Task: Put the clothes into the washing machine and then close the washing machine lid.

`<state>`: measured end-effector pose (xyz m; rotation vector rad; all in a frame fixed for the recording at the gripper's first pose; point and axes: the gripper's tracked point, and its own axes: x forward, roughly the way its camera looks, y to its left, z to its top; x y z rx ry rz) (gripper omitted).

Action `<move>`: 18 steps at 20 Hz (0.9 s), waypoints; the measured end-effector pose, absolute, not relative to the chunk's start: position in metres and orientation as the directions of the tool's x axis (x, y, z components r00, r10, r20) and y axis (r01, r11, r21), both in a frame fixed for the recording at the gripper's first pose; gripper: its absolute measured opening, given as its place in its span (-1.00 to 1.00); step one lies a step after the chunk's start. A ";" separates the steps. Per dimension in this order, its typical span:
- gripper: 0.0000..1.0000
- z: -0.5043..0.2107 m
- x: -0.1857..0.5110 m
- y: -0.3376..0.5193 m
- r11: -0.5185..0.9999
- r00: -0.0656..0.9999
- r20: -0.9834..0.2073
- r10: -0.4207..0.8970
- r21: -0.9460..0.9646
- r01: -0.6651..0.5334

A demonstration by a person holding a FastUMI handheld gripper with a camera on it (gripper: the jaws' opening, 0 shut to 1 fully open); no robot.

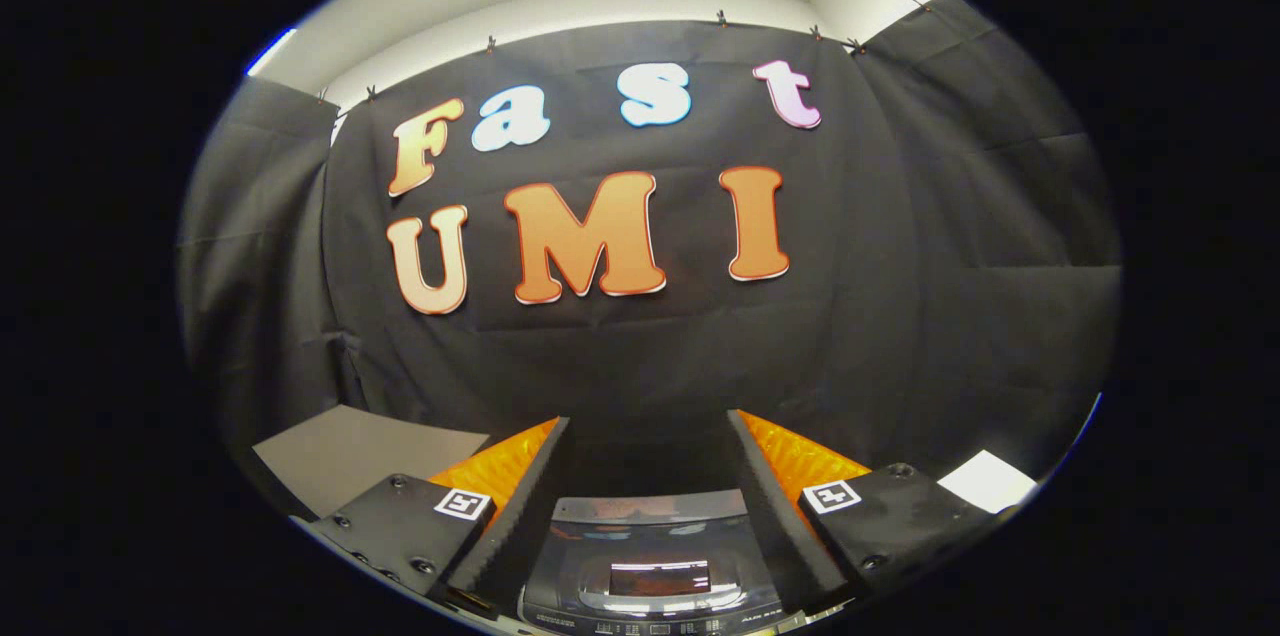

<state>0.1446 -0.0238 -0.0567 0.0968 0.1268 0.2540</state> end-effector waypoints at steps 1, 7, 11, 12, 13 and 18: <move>0.95 -0.045 0.140 -0.032 0.965 0.964 -0.096 0.249 0.107 -0.239; 0.95 0.003 0.107 -0.083 0.982 0.984 -0.034 0.174 0.076 -0.171; 0.95 0.017 0.089 -0.107 0.984 0.988 -0.021 0.154 0.091 -0.151; 0.95 0.020 0.085 -0.112 0.984 0.988 -0.018 0.155 0.096 -0.152; 0.95 0.025 0.081 -0.116 0.983 0.988 -0.016 0.156 0.096 -0.154; 0.95 0.041 0.065 -0.137 0.989 0.991 -0.015 0.136 0.068 -0.135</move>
